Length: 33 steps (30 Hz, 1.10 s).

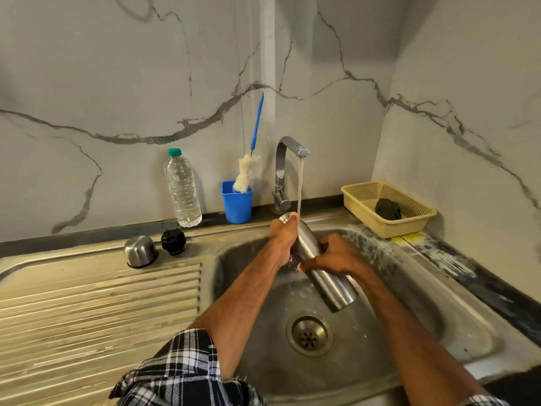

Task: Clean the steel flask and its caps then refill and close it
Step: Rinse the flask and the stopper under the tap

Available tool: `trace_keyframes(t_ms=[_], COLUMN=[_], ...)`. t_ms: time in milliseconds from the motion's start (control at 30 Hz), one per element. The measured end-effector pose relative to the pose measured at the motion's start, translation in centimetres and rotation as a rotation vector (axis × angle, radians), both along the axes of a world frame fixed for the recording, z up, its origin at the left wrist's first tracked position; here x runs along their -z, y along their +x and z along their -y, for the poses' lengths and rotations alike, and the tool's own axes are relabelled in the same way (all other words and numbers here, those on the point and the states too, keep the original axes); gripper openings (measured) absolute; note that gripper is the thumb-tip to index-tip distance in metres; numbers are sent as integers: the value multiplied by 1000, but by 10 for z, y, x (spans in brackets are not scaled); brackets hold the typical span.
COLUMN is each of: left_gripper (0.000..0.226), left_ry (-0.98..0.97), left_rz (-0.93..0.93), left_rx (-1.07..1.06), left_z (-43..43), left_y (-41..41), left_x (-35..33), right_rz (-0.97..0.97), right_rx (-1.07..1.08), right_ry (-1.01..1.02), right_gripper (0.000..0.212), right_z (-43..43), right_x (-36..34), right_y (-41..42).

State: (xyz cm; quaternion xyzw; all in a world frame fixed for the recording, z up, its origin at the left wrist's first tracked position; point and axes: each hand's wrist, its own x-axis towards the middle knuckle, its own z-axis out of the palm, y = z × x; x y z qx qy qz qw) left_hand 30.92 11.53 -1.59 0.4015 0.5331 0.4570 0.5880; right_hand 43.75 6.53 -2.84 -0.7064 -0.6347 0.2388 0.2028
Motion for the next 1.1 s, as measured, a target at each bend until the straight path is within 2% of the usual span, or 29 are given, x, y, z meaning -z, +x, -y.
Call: trace_keyframes(t_ms=[67,167,233,300,367,433,500,600,700,900,1100], left_gripper=[26,30,35,33,27,22,20,15,18,21,24], left_ry=[-2,-63,-94,-77,-5,118,219,272,305,306,363], left_rz=[41,234,325,317,190,-43,-218,-357,-414,-410,-548], left_rx=[64,181,255,271,229,178,138,86,84,46,46], left_z=[0,0,-3,-6,-12,-20,-30,-39,-43,-53,-55], left_y=[-6,-22,-34,-39,-37,-32,-26,-17,-12,-8,-6], left_x=[-1,-4,-6,-8,-14,-22,-28,-34,-29,-23,-23], right_rz=[-183,-457,-634,-730,-728,-684,-678,-701,-696,-611,-549], right_rx=[6,-27,-68,-78,-53,-13,44,79,83,78,71], right_ry=[-89,-170,-184,-168,-139,-98,-75,-57,-48,-58,-59], right_gripper=[73,59,68,71,67,58,62,63,60,58,63], right_z=[3,12,14,13,10,9,8,7,8,9,7], right_x=[-3,-9,-9,-9,-7,-6,-5,-7,-8,-8,-5], right_y=[2,3,5,5,1,-3,-5,-5,-5,-5,-6])
